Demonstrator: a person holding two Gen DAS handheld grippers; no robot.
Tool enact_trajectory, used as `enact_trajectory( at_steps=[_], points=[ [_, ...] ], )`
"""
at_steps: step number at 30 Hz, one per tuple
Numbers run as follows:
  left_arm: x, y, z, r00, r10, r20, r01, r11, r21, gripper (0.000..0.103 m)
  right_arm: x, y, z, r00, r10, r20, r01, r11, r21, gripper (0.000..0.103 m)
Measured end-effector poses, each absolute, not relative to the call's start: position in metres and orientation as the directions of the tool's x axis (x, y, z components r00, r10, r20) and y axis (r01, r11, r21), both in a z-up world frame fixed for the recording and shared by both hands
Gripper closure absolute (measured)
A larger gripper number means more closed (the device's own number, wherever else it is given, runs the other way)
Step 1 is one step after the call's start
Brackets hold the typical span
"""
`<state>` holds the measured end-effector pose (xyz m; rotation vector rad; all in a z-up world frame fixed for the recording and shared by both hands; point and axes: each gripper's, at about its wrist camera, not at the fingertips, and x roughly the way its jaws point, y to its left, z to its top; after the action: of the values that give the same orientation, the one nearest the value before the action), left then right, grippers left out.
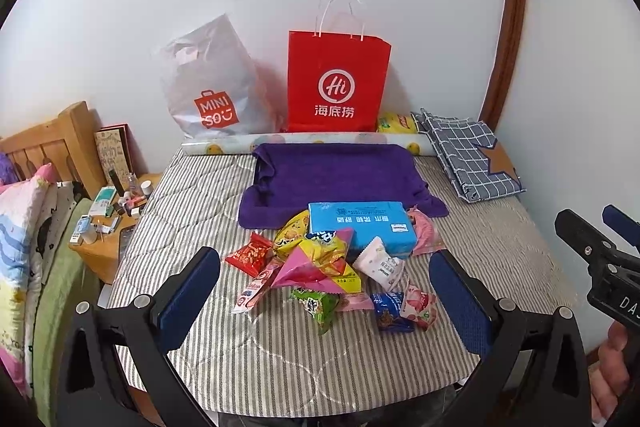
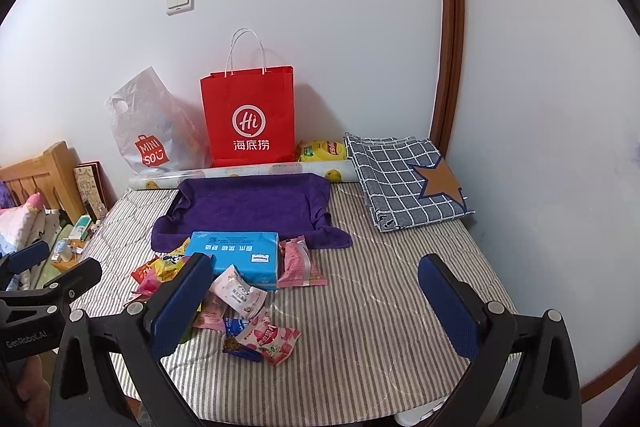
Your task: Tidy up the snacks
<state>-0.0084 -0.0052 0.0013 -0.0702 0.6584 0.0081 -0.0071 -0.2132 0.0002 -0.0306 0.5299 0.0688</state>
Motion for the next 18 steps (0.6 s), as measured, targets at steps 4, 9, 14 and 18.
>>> enact_trajectory(
  at_steps=[4, 9, 14, 18],
  points=[
    [-0.0086, -0.0052, -0.0013, 0.788, -0.019, -0.615, -0.03, 0.997, -0.07, 0.0, -0.0076, -0.2123, -0.0009, 0.86, 0.053, -0.507, -0.074, 0.997, -0.02, 0.0],
    [-0.0098, -0.0073, -0.0014, 0.79, -0.018, -0.613, -0.028, 0.997, -0.065, 0.0, -0.0084, -0.2124, -0.0015, 0.86, 0.061, -0.507, -0.078, 0.997, -0.013, 0.0],
    [-0.0106, -0.0077, -0.003, 0.788, -0.022, -0.616, -0.027, 0.997, -0.07, 0.0, -0.009, -0.211, -0.0033, 0.857, 0.058, -0.512, -0.082, 0.996, -0.024, 0.0],
    [-0.0108, -0.0093, -0.0027, 0.786, -0.015, -0.617, -0.028, 0.998, -0.061, 0.0, -0.0094, -0.2109, -0.0029, 0.856, 0.063, -0.514, -0.085, 0.996, -0.02, 0.0]
  ],
)
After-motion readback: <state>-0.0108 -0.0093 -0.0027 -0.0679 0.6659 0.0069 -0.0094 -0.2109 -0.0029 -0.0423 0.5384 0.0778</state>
